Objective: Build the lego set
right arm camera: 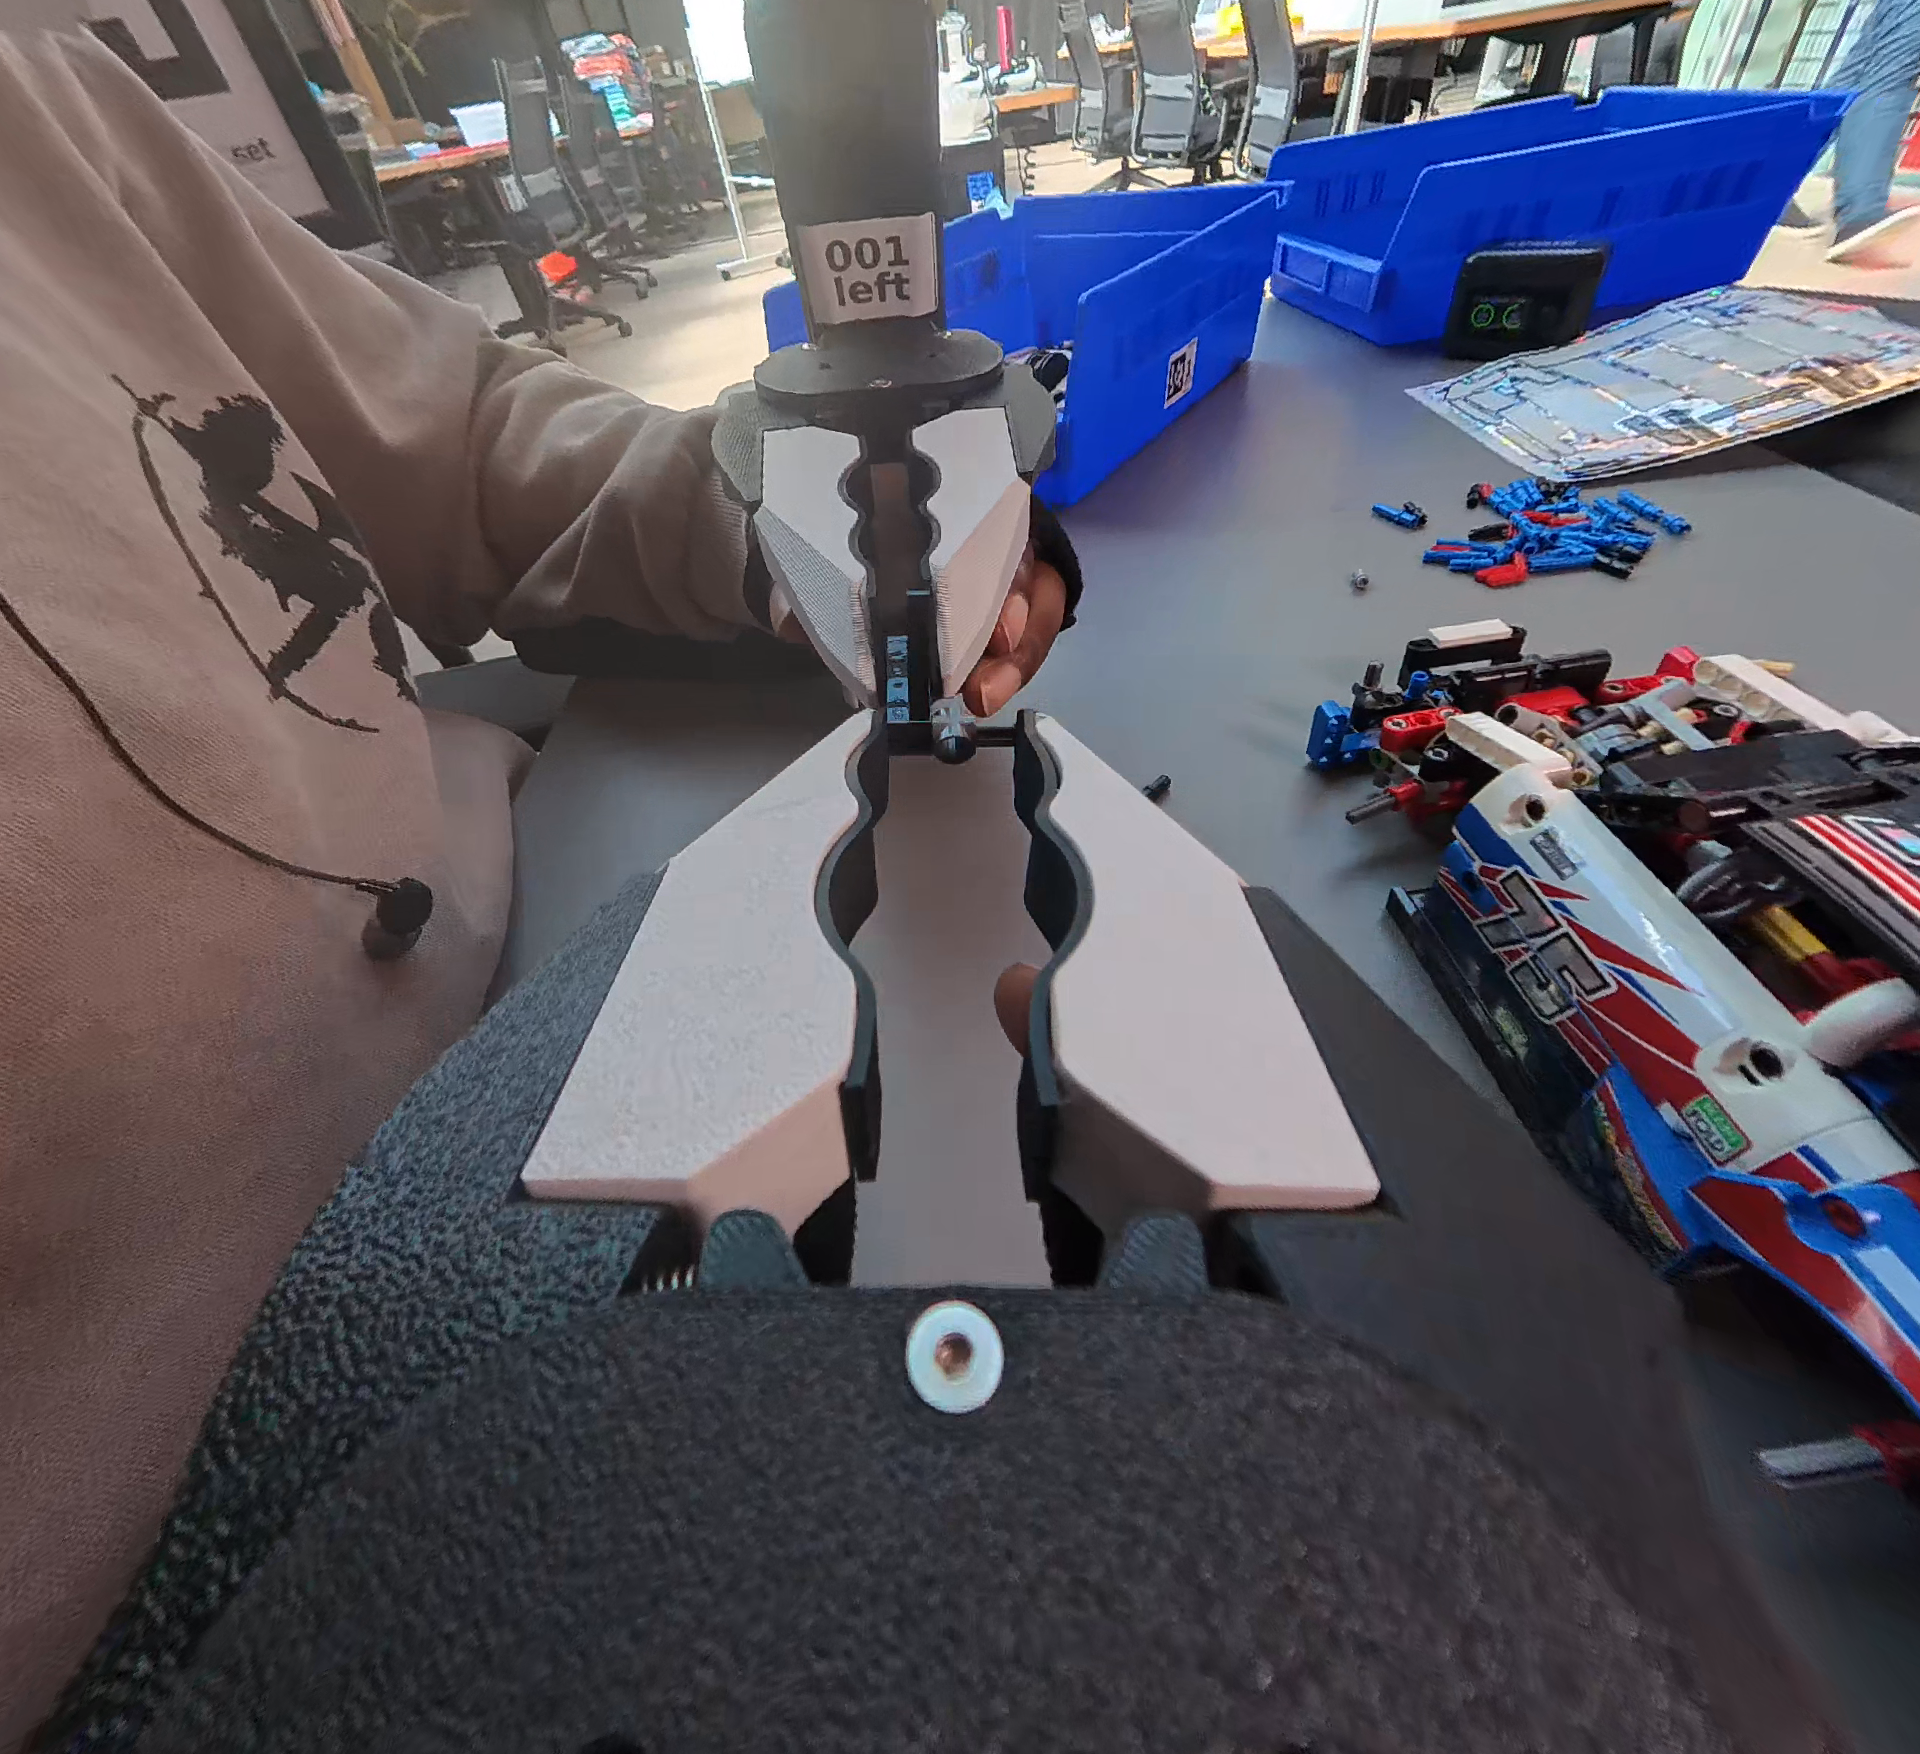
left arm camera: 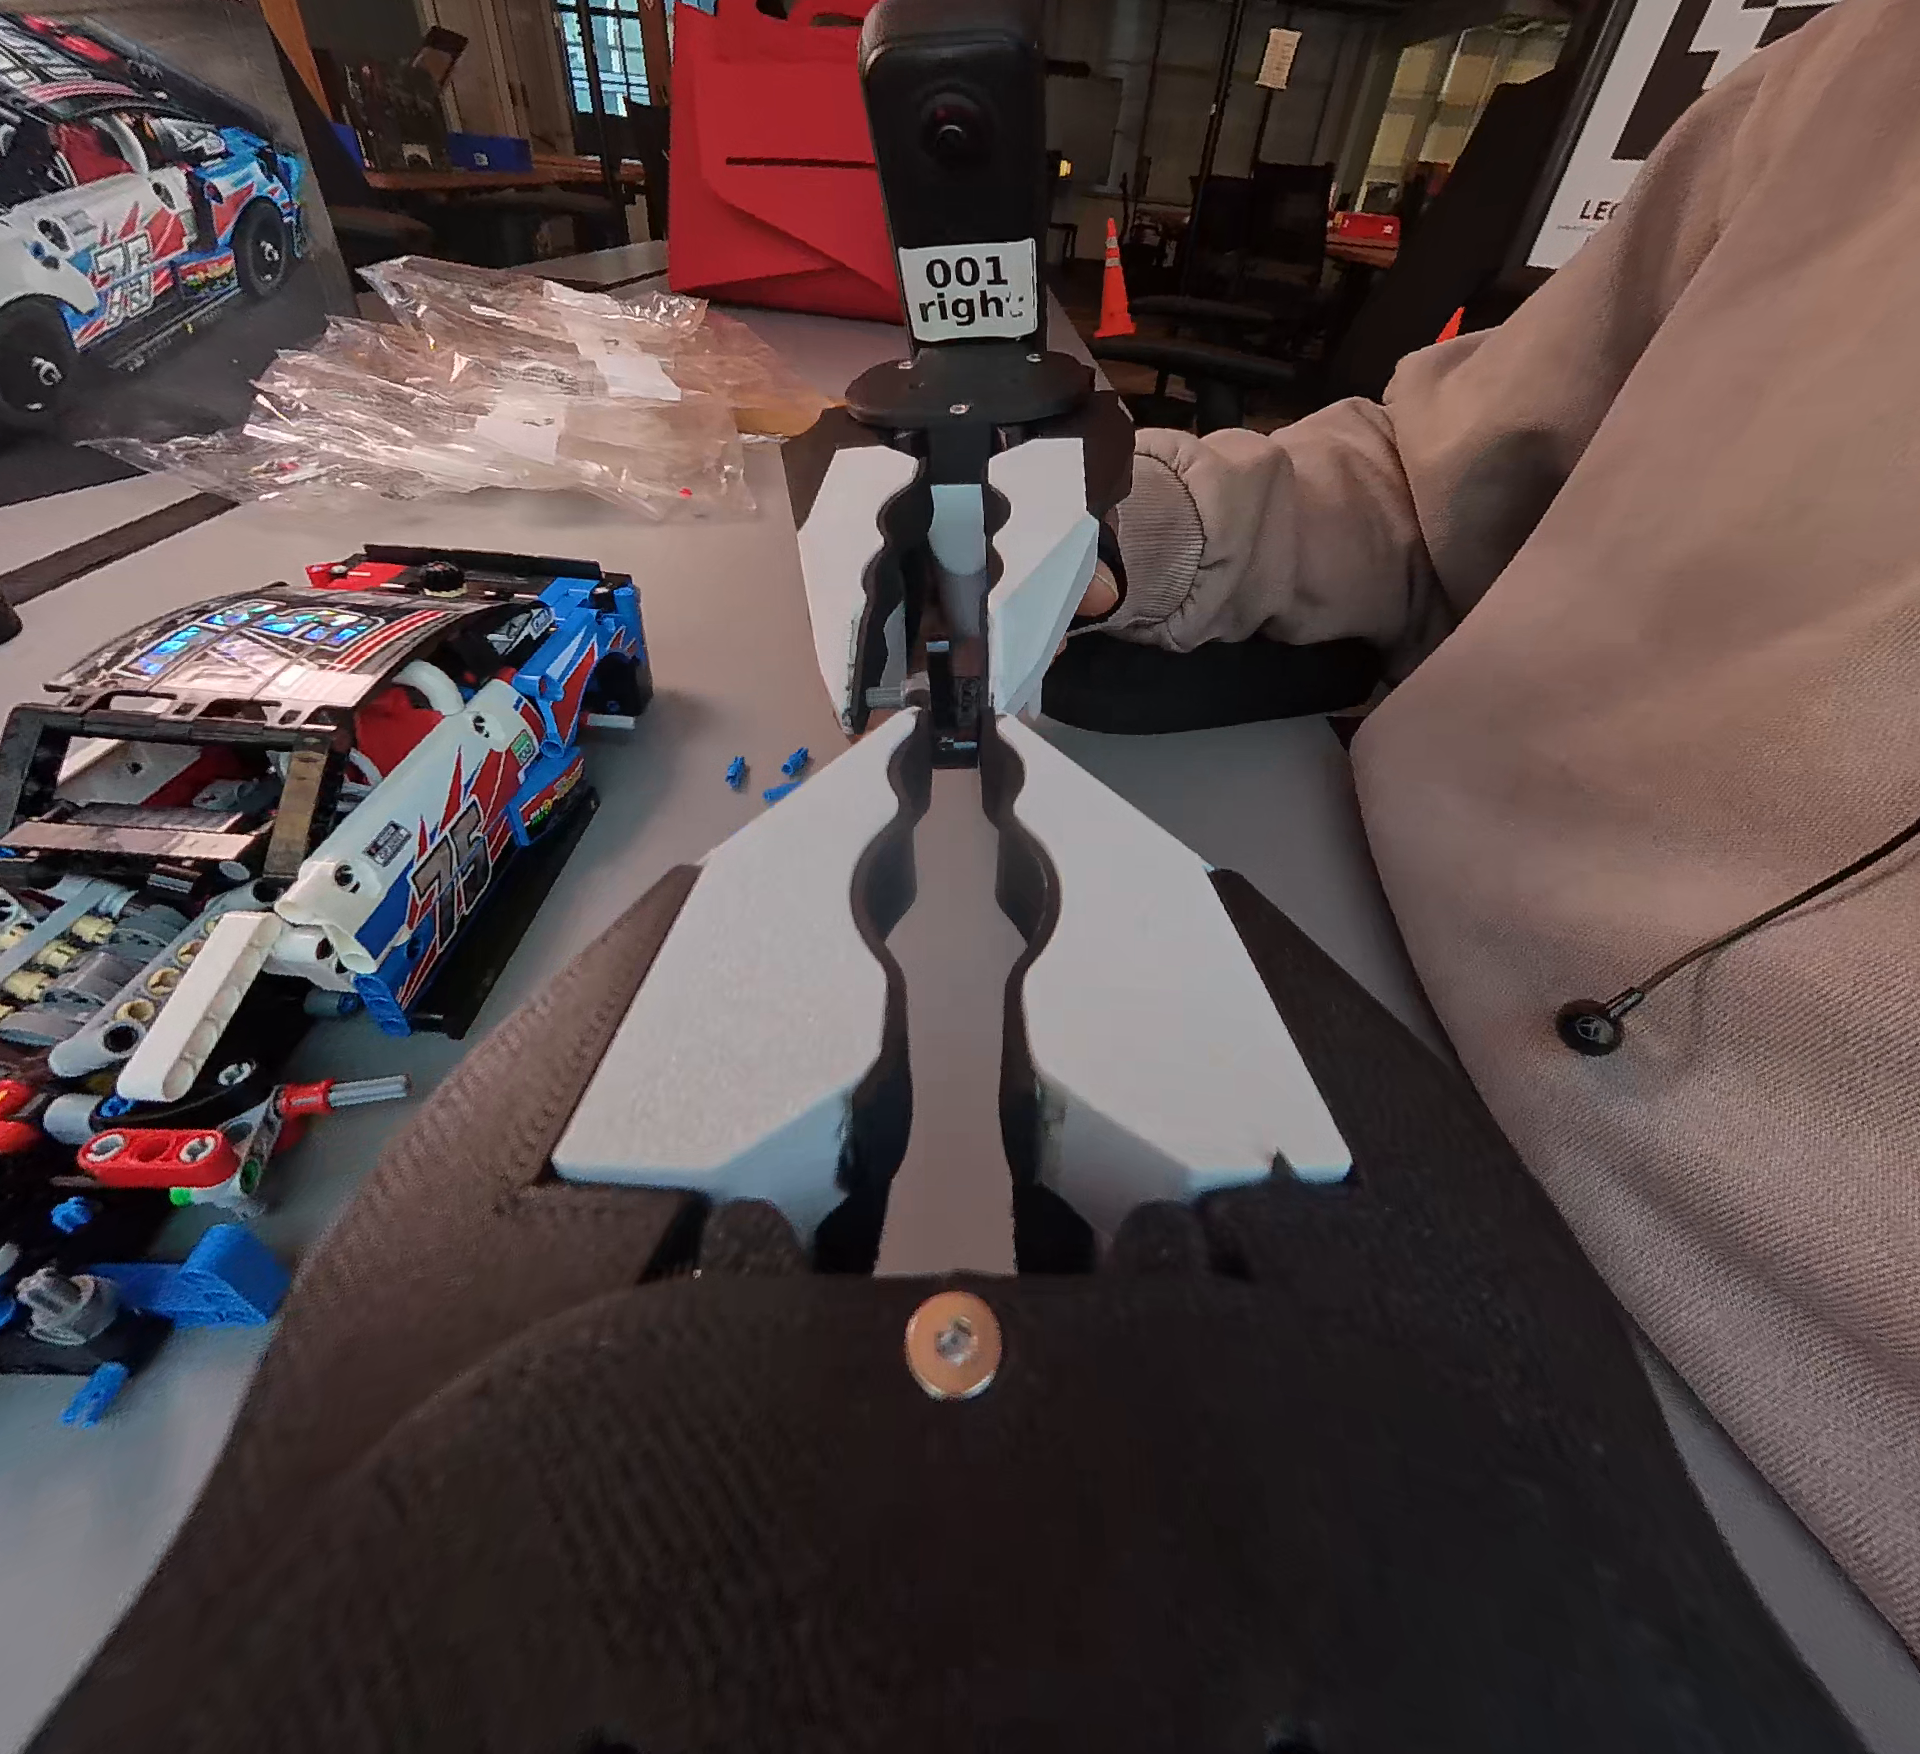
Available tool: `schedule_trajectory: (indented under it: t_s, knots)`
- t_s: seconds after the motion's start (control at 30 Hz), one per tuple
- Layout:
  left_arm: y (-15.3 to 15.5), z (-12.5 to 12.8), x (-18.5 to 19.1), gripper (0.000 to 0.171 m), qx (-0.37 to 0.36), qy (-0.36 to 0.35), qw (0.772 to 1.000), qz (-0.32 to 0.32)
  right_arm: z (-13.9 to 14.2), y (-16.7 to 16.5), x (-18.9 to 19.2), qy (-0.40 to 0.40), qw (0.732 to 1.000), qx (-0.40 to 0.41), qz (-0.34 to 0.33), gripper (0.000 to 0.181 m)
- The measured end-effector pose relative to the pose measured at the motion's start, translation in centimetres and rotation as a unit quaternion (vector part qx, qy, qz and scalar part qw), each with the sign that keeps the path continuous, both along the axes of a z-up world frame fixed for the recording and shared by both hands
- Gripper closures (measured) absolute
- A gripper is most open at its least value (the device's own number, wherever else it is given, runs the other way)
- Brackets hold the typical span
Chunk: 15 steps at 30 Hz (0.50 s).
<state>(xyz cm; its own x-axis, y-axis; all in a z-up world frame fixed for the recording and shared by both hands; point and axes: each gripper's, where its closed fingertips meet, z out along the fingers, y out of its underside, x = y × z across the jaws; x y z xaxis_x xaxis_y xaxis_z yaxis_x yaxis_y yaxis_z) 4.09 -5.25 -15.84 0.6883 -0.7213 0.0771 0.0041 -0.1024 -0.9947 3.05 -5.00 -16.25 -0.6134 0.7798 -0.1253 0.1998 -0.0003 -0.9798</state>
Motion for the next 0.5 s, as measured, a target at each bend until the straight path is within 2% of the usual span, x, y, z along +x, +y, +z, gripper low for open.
schedule_trajectory:
  t_s: [0.07, 0.27, 0.5]
  knots:
    - [0.2, -0.2, -0.1, 0.165, -0.019, -0.007, 1.0, 0.002, -0.2, 0.2, -0.1, -0.006, 1.0, 0.003, -0.005, 0.159]
    - [0.2, 1.1, -0.3, 0.165, -0.049, -0.102, 0.993, -0.015, 0.9, 0.3, -0.2, 0.025, 0.999, -0.015, -0.013, 0.159]
    - [0.1, 1.9, -0.7, 0.166, -0.098, -0.212, 0.971, -0.052, 0.3, -0.2, -0.2, 0.105, 0.986, 0.127, -0.039, 0.151]
